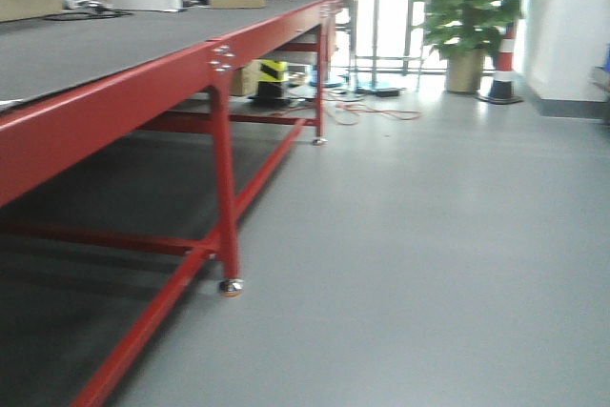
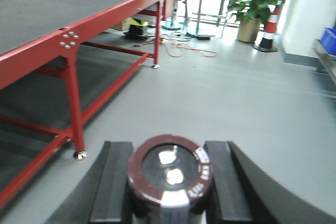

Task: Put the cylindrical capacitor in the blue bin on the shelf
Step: 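Drive the base past the red-framed table holding both objects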

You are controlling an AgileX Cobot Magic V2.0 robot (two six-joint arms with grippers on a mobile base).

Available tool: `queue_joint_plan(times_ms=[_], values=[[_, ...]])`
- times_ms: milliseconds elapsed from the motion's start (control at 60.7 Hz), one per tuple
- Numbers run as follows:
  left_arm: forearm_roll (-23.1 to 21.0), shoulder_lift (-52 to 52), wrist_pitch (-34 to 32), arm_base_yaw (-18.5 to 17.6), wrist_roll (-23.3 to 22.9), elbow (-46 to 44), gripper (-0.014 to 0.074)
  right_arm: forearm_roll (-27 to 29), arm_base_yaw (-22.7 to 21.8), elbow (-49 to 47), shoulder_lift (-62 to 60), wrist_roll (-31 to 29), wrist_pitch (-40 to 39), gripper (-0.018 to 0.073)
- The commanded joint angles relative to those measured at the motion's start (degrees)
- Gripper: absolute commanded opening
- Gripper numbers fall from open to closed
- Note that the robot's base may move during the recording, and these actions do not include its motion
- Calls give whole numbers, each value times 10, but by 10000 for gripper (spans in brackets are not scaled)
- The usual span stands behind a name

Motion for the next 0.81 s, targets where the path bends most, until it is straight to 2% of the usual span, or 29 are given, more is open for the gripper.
queue_joint_plan(times_ms=[0,791], values=[[0,-3,-18,-4,0,0,-111,0,1,-5,-3,-2,-13,-162],[0,-3,-18,-4,0,0,-111,0,1,-5,-3,-2,-13,-162]])
